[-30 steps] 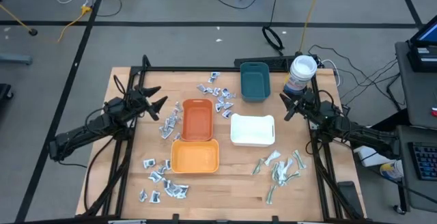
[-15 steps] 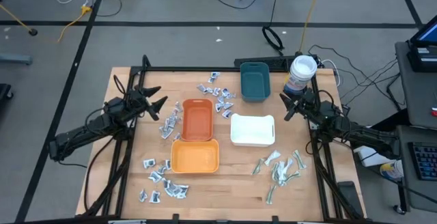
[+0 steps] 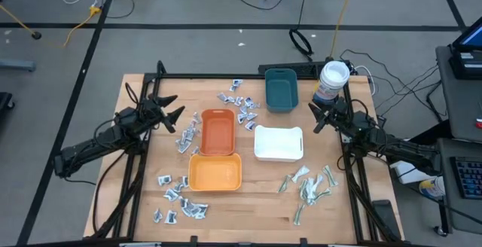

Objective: Pick & Place First Aid Supplies

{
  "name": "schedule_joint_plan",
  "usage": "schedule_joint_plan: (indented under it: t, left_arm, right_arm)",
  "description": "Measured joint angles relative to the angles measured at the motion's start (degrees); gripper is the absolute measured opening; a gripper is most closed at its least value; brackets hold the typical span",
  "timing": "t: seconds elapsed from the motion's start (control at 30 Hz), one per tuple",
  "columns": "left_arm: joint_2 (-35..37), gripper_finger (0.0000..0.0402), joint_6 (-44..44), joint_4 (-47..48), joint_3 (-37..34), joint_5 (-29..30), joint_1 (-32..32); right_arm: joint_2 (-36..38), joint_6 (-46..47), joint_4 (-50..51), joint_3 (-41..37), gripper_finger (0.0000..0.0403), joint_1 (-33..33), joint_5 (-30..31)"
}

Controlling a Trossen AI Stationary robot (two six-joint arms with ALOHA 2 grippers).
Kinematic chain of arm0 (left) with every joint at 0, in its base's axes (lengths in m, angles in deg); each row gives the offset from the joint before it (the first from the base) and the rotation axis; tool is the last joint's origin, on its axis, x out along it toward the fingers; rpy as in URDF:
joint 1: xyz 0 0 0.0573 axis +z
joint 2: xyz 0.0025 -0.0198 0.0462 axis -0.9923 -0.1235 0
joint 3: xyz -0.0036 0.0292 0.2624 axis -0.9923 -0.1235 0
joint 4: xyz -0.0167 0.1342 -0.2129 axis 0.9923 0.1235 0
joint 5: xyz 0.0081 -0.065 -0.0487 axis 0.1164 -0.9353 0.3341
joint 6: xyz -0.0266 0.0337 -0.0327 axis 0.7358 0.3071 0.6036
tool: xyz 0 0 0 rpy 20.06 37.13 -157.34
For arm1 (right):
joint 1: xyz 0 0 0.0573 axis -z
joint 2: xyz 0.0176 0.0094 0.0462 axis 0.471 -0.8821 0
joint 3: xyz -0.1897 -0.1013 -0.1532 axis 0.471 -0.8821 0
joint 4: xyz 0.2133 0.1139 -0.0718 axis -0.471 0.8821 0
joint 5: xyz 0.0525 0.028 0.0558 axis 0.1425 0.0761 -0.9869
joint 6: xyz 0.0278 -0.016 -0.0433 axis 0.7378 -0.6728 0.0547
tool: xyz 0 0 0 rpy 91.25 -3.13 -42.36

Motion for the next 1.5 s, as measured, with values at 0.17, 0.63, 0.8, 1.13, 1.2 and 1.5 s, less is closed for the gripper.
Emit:
schedule_joint_plan:
  t: [0.17,0.63,0.8,1.13,1.2,1.5]
  left_arm:
    - [0.0,0.0308,0.0,0.0,0.0,0.0,0.0]
    - [0.0,0.0308,0.0,0.0,0.0,0.0,0.0]
    - [0.0,0.0308,0.0,0.0,0.0,0.0,0.0]
    - [0.0,0.0308,0.0,0.0,0.0,0.0,0.0]
    - [0.0,0.0308,0.0,0.0,0.0,0.0,0.0]
    - [0.0,0.0308,0.0,0.1,0.0,0.0,0.0]
  right_arm:
    - [0.0,8.0,0.0,0.0,0.0116,0.0,0.0]
    - [0.0,5.9,0.3,0.0,0.0116,0.0,0.1]
    - [-0.3,6.5,0.4,3.2,0.0126,0.0,0.4]
    - [-17.0,17.0,25.1,29.4,0.0151,-0.1,2.8]
    - [-21.8,19.7,30.2,35.7,0.0159,-0.1,0.5]
    - [-43.8,34.5,55.1,60.9,0.0174,-0.1,-13.6]
